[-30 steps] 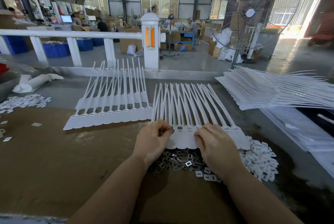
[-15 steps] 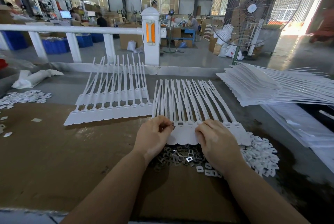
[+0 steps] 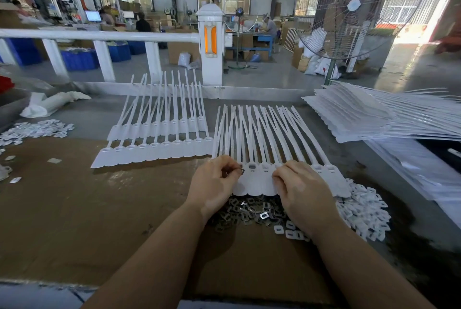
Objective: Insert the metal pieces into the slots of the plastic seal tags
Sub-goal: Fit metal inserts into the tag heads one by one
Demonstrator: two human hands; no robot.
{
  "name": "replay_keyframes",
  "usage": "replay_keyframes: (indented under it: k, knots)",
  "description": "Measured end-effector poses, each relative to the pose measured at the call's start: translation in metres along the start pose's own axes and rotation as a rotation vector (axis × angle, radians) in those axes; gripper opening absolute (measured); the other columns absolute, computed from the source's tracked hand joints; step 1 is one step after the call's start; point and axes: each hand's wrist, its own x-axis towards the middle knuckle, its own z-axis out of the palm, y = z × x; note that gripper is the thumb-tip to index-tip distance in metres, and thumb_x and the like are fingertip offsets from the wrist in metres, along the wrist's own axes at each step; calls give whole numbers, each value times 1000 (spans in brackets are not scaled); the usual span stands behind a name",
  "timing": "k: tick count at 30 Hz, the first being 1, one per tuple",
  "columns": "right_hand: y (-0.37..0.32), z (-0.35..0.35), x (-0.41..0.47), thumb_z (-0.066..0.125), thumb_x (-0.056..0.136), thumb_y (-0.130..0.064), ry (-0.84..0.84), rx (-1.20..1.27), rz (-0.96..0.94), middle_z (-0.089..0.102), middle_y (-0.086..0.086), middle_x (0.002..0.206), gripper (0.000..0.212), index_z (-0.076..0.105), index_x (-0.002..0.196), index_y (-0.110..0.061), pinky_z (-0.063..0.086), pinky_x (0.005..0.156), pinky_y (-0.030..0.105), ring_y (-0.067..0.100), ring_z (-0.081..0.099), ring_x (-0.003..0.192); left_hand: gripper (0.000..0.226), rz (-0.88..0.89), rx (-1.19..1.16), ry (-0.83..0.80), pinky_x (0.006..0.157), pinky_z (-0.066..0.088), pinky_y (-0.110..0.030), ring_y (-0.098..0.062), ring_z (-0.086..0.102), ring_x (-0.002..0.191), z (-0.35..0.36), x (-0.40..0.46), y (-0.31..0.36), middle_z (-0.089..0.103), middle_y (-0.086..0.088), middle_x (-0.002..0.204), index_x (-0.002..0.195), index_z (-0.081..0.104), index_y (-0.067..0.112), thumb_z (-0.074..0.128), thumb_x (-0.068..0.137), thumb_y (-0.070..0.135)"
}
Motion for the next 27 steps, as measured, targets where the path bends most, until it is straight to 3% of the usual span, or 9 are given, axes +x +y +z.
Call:
replay_keyframes:
  k: [27]
  knots:
    - [0,-2,-1,66,81,-2,-22,12,21,61,6,74,6,65,76,-5,50,66,33,22,57,70,8,-11,45,-14,70,43,-15,-4,55,78,2,4,-2,63,12,82,83,60,29,60,89,24]
